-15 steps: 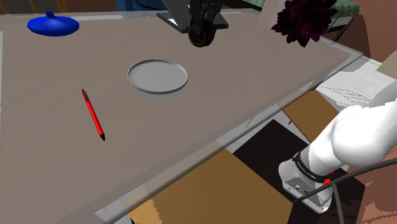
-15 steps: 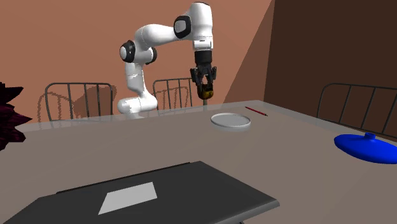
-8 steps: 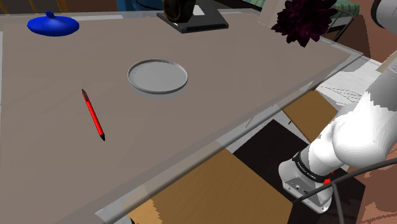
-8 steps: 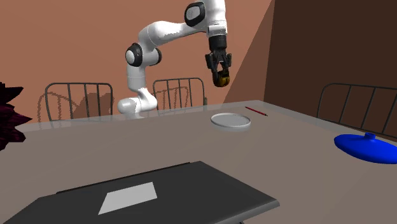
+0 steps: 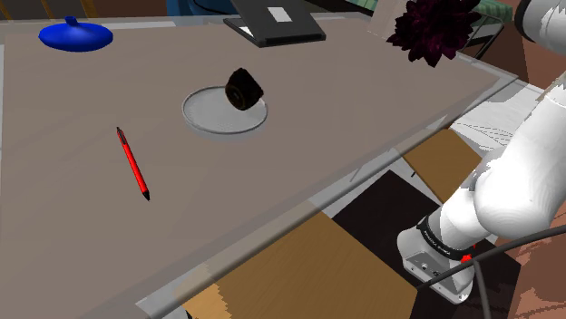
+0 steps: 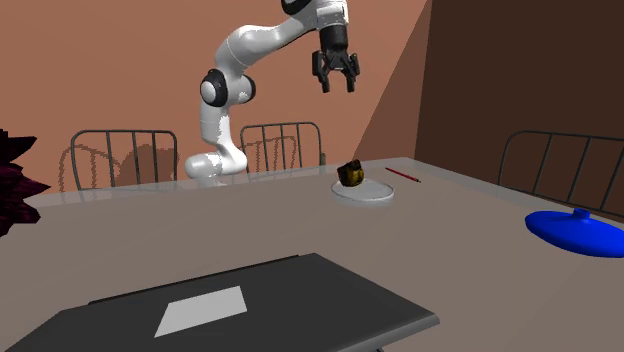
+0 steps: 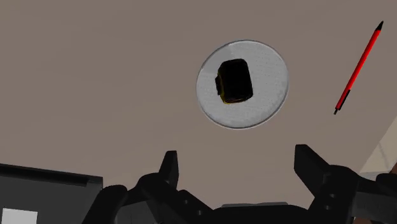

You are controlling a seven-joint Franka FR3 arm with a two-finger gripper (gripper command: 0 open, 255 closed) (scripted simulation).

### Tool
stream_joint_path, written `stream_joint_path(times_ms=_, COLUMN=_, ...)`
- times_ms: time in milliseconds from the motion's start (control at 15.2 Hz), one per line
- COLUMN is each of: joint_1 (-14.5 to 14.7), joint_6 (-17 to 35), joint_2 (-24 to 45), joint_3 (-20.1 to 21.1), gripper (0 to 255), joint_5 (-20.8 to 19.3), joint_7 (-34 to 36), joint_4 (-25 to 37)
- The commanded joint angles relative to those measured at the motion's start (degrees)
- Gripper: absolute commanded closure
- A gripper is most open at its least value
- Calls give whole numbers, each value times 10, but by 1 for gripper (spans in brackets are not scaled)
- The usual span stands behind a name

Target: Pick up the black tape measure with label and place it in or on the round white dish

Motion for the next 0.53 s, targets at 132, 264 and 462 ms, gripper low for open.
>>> stream_joint_path(times_ms=132, joint_1=0, joint_6=8, joint_2=-16, joint_3=8, gripper=0, joint_5=12, joint_7=4, joint_4=-40)
stream_joint_path(times_ms=264, joint_1=-6, joint_6=32, joint_2=-31, joint_3=4, gripper=0, joint_5=21, joint_7=0, joint_4=-77)
stream_joint_path(times_ms=462, joint_1=-8, joint_6=60, joint_2=-47, joint_3=-5, gripper=0, joint_5=31, joint_7=-4, joint_4=-119)
